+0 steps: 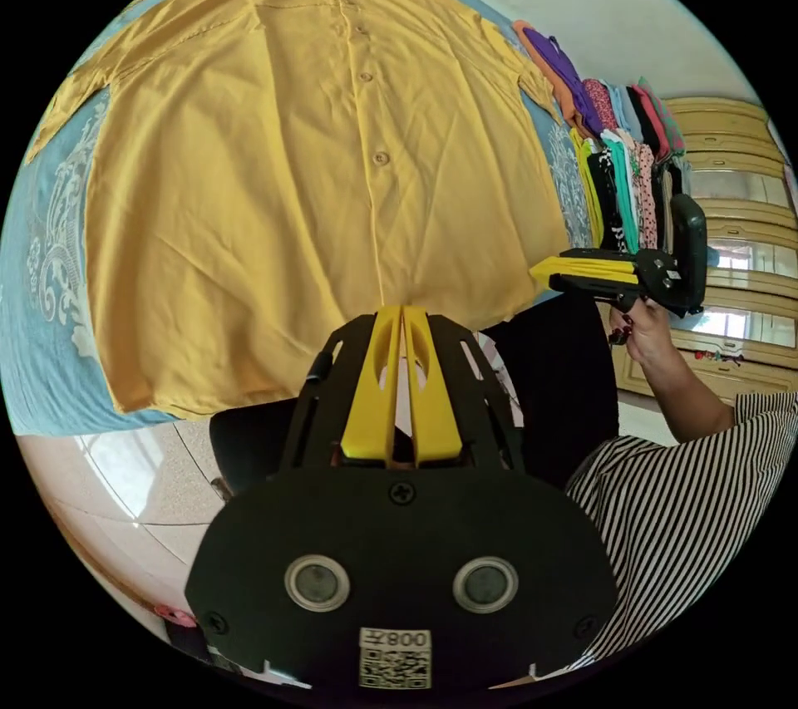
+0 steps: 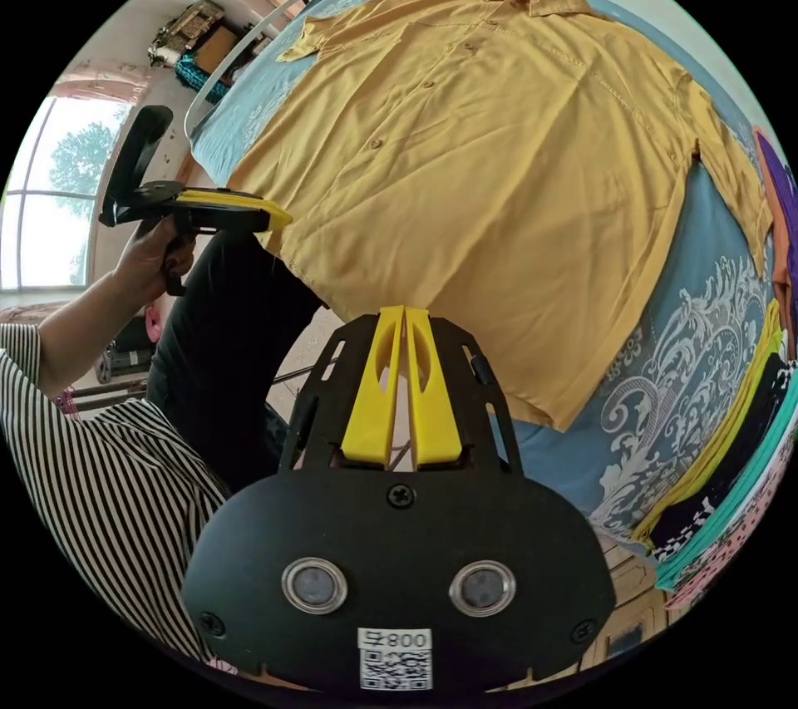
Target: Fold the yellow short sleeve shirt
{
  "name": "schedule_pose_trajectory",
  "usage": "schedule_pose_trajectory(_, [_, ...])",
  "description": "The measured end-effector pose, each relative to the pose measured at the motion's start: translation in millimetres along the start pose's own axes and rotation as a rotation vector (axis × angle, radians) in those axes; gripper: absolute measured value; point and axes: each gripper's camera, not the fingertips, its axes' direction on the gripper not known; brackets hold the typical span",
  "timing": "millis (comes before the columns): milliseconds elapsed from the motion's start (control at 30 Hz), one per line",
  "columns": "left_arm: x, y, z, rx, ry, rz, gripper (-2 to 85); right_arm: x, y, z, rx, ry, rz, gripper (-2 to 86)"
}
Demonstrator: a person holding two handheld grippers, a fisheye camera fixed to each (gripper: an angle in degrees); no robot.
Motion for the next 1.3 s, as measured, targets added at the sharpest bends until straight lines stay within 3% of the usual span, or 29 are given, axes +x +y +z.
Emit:
schedule_pose_trajectory(100, [5.7, -1.9, 22.6, -0.005, 0.015, -0.010, 0.2, 9.8, 19.1, 11.9, -0.068, 0.067, 0.035, 13.1])
schedule_pose_trajectory(700, [42.0, -49.2, 136.2, 0.011, 0.027, -0.016, 0.3, 37.6, 104.3, -28.7, 0.056, 0.054, 0.191, 11.6])
schedule_pose_trajectory(1000, [60.1, -91.5, 183.2, 0.018, 0.080, -0.025, 0.3, 62.4, 144.6, -30.4, 0.113, -0.095, 0.303, 8.8])
schedule_pose_trajectory(1300, [132.1, -203.3, 222.3, 0.094, 0.254, 0.233, 2.0, 139.4, 167.8, -91.6, 0.361, -0.012, 0.486, 3.8])
